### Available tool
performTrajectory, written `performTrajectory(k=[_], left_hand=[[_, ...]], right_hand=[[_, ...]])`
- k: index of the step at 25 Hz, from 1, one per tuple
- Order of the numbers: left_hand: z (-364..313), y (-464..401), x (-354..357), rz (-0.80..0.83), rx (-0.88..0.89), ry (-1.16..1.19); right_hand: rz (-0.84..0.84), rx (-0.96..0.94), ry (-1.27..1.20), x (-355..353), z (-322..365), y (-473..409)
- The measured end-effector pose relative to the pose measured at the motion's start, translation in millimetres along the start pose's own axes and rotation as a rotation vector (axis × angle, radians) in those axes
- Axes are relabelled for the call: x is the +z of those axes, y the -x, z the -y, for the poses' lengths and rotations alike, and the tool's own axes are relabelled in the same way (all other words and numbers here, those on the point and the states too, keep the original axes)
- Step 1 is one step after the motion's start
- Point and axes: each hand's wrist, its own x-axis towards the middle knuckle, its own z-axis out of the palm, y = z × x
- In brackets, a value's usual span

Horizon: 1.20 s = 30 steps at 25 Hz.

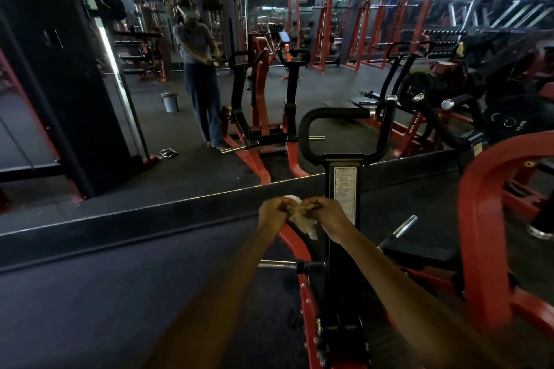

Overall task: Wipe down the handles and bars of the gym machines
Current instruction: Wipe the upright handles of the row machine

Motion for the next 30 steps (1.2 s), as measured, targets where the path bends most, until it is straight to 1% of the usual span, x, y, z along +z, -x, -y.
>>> performTrajectory(k=[3, 5, 8, 9, 12, 14, 16, 19, 21, 22, 24, 26, 27, 28, 30], left_hand=[[0.7, -0.7, -2.4, 0.09, 0.03, -0.063], [0.1, -0.1, -4.3, 0.102, 0.079, -0.159], [-0.3, 1.5, -4.8, 0.1, 0.14, -0.18], [-0.2, 1.1, -5.0, 0.091, 0.164, -0.197], [3.5, -1.3, -7.7, 0.046, 0.207, -0.254], [5.4, -4.5, -10.1, 0.007, 0.205, -0.296], [3.9, -5.4, -11.6, -0.004, 0.201, -0.35], [-0.2, -8.6, -11.7, 0.014, 0.143, -0.391], [-0.1, -11.8, -9.8, 0.038, 0.085, -0.399], [0.1, -13.0, -7.8, 0.039, 0.049, -0.357], [0.4, -12.7, -3.0, 0.035, -0.056, -0.141], [-1.0, -10.3, 0.7, 0.069, -0.15, 0.076], [-1.8, -9.8, 1.5, 0.085, -0.155, 0.134], [-2.2, -9.5, 1.2, 0.092, -0.153, 0.183], [-7.5, -7.4, -1.0, 0.081, -0.164, 0.246]], right_hand=[[-0.011, 0.054, 0.01, -1.4, -1.3, -2.1], [-0.022, 0.061, 0.046, -1.2, -2.9, -3.4], [-0.03, 0.013, 0.17, -1.2, -4.7, -6.1], [-0.016, 0.009, 0.161, -0.8, -4.0, -7.2], [0.02, 0.017, 0.007, 0.3, -1.0, -6.8], [-0.018, -0.006, 0.01, 1.6, -0.7, -8.8], [-0.047, -0.034, 0.14, 2.6, -2.6, -11.8], [-0.02, -0.059, 0.315, 1.1, -2.8, -13.0], [-0.012, -0.045, 0.329, -2.3, 0.2, -13.9], [0.006, -0.015, 0.285, -2.9, 1.8, -14.0], [0.029, 0.048, 0.158, -1.8, 3.6, -12.8], [-0.039, 0.041, 0.124, 0.3, 2.2, -13.6], [-0.06, 0.021, 0.112, 0.0, 1.2, -14.3], [-0.042, -0.003, 0.073, -0.6, 0.9, -13.8], [0.066, -0.029, -0.04, -1.3, 1.9, -11.5]])
